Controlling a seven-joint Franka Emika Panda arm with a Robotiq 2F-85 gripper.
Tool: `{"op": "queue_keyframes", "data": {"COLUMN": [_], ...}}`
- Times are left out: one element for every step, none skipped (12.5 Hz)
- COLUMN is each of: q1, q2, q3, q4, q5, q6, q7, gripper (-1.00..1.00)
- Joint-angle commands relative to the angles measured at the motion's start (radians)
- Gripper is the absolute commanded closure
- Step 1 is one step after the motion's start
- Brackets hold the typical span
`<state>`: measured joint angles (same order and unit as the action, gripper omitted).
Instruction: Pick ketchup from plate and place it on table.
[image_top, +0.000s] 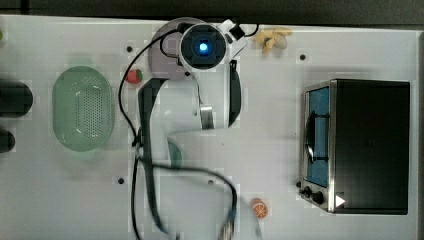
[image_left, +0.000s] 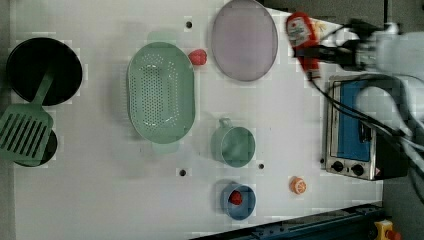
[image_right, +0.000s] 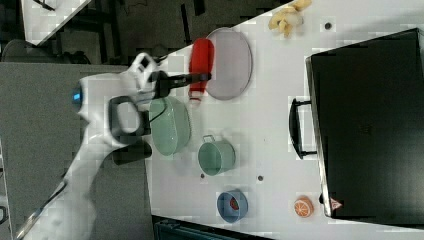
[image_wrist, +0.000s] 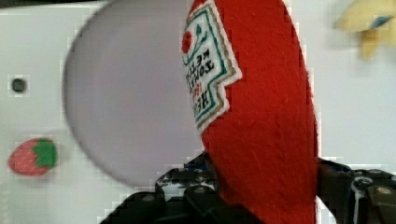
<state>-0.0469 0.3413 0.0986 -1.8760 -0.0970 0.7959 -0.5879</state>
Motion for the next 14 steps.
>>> {"op": "queue_keyframes", "data": {"q1": [-0.015, -0.020, -0.023, -0.026, -0.030, -0.034, -0.037, -0.040, -0.043, -0.045, -0.045, -0.045, -0.045, -0.046], "q2": [-0.125, -0.165, -0.200, -0.228, -0.247, -0.259, -0.263, -0.261, -0.255, -0.244, -0.229, -0.209, -0.185, -0.159], "q3": [-0.007, -0.010, -0.015, -0.019, -0.024, -0.031, -0.041, -0.050, -0.057, -0.062, -0.065, -0.068, -0.070, -0.070], "q4": [-0.067, -0.112, -0.159, -0.203, -0.242, -0.279, -0.312, -0.340, -0.362, -0.378, -0.388, -0.394, -0.398, -0.399], "q5": [0.009, 0.009, 0.009, 0.010, 0.014, 0.020, 0.034, 0.049, 0.066, 0.073, 0.073, 0.073, 0.073, 0.073], "q6": [-0.073, -0.097, -0.105, -0.104, -0.104, -0.104, -0.103, -0.103, -0.101, -0.099, -0.086, -0.069, -0.045, -0.016], "q7": [0.005, 0.006, 0.005, 0.006, 0.007, 0.013, 0.031, 0.059, 0.095, 0.122, 0.126, 0.126, 0.126, 0.126], "gripper": [-0.23, -0.23, -0.23, -0.23, -0.23, -0.23, -0.23, -0.23, -0.23, -0.23, -0.23, -0.23, -0.23, -0.23]}}
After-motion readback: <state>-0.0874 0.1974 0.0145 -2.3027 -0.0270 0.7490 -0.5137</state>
